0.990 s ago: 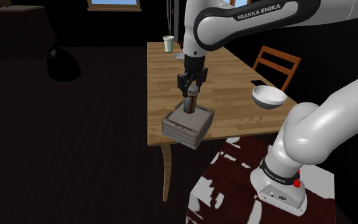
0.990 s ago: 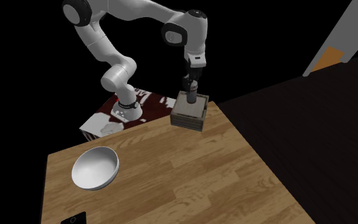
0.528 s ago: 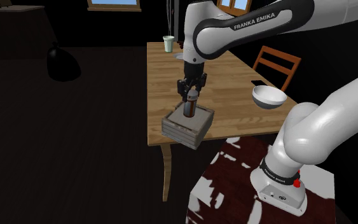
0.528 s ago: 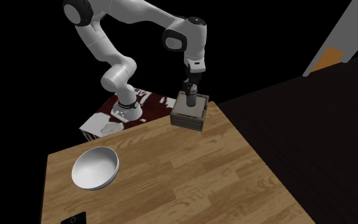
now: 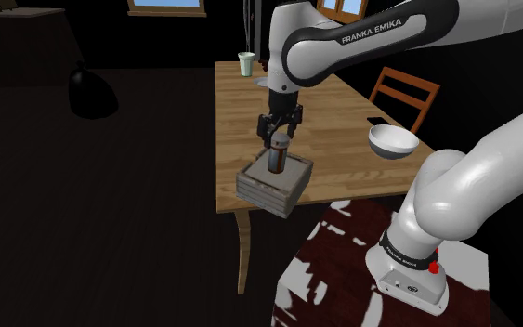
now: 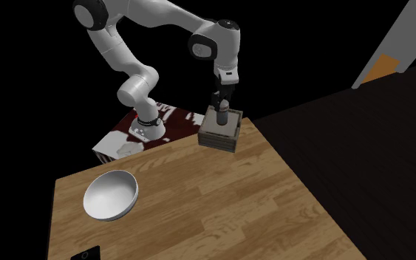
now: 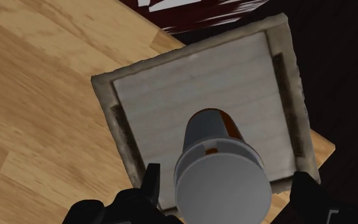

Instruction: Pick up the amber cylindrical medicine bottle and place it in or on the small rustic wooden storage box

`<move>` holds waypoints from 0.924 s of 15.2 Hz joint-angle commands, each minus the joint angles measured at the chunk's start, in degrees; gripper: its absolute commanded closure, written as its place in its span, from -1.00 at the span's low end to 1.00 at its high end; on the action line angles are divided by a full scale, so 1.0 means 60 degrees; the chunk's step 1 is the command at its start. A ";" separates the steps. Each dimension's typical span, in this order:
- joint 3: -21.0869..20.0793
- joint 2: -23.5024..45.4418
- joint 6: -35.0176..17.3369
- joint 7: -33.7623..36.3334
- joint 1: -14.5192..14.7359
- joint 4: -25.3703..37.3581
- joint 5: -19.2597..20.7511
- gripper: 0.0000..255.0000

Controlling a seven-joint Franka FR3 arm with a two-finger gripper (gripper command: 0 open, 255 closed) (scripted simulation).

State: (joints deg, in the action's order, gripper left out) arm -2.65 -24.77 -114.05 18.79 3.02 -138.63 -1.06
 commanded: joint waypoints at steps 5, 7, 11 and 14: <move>0.0016 -0.0192 0.1005 -0.0002 -0.0003 0.0813 0.0006 -1.00; 0.0020 -0.0220 0.1263 -0.0002 -0.0004 0.1044 0.0008 -1.00; 0.0020 -0.0220 0.1263 -0.0002 -0.0004 0.1044 0.0008 -1.00; 0.0020 -0.0220 0.1263 -0.0002 -0.0004 0.1044 0.0008 -1.00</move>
